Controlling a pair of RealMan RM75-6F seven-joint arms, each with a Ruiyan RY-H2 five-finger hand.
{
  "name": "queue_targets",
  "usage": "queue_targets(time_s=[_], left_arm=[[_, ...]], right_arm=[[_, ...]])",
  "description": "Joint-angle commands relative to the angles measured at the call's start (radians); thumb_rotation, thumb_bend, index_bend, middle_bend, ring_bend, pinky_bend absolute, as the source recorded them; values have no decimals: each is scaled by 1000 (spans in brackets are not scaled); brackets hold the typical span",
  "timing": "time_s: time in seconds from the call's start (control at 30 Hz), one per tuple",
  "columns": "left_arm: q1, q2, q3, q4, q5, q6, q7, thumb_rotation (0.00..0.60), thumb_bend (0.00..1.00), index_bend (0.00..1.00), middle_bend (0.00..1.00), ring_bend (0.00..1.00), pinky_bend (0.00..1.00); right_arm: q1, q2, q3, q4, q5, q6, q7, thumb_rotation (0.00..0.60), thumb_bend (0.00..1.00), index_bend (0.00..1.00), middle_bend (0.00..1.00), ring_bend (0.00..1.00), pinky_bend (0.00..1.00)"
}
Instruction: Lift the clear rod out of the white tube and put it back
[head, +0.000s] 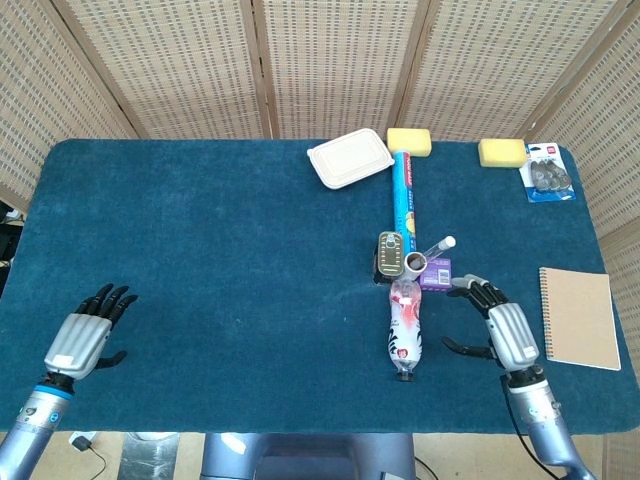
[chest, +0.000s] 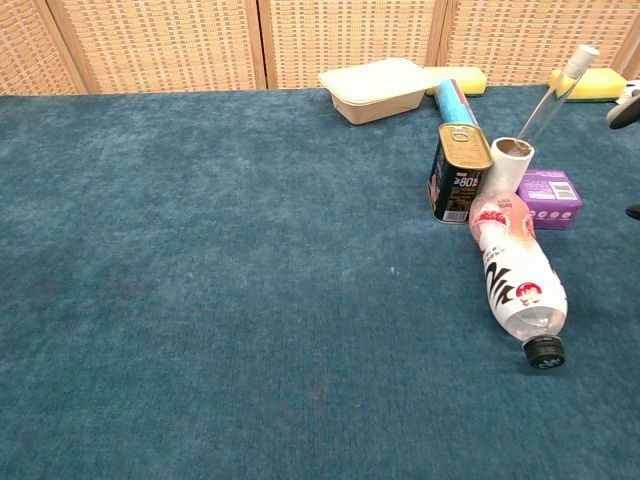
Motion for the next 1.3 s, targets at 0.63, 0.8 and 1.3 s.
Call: queue_targets(time_s=[0.63, 0.8, 1.3], left_arm=[[55, 1, 46, -35, 119, 160, 4, 600, 162, 104, 98, 15, 195], [69, -29, 53, -38, 154, 197, 25, 600, 163, 104, 97, 15, 195], [94, -61, 57, -69, 172, 227, 87, 600, 163, 104, 98, 20, 195]], right_arm=[[121, -23, 79, 53, 102, -116, 182, 534, 199, 298, 263, 211, 280], [138, 0, 89, 53, 116, -134, 212, 534, 199, 291, 262, 211, 280], [188, 19, 106, 90, 151, -196, 282, 530, 197, 286, 260, 210, 280]])
